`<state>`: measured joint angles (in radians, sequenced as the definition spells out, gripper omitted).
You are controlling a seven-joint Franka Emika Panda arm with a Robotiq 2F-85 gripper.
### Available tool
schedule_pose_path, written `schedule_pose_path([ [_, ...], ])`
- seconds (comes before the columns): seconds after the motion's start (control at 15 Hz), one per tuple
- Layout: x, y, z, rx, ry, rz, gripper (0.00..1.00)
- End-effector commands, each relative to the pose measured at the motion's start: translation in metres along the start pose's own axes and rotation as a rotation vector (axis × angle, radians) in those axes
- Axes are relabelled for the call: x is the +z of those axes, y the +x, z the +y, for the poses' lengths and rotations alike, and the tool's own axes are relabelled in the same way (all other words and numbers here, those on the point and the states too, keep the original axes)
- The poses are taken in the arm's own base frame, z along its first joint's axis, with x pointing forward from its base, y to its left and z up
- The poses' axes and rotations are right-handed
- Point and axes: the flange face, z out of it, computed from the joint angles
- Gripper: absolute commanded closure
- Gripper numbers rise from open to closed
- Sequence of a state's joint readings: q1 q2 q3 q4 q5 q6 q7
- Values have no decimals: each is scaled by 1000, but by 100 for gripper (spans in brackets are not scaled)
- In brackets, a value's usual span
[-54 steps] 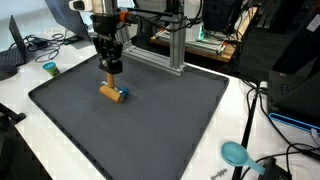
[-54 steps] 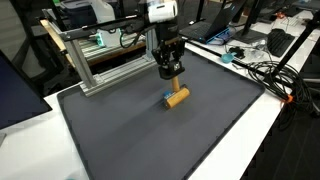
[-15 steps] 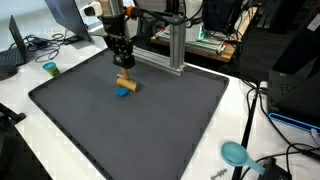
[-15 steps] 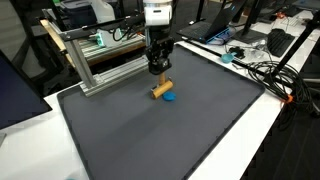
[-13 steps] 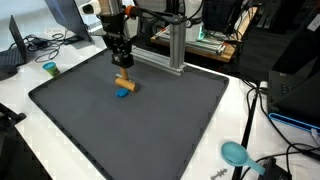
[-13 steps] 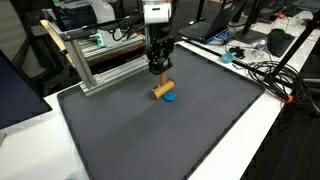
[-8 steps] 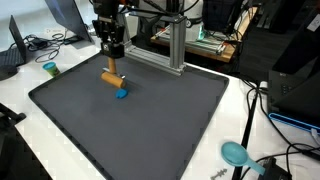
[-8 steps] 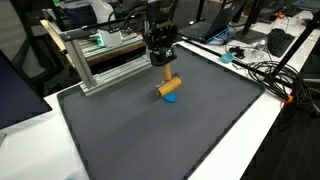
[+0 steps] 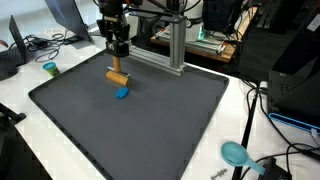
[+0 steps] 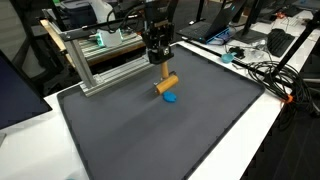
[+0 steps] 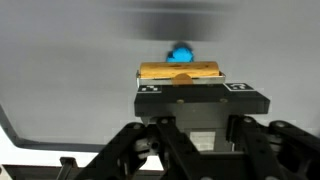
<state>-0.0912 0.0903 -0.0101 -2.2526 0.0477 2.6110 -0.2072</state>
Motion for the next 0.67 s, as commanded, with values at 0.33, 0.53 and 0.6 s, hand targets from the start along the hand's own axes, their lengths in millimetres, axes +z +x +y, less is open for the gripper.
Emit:
schedule_pose_path([
  [0.33,4,-5,-2,-16,2,-13,78],
  [0.53,0,-3,-3,12,10,19,78],
  [0.6,2,-2,-3,11,3,17,78],
])
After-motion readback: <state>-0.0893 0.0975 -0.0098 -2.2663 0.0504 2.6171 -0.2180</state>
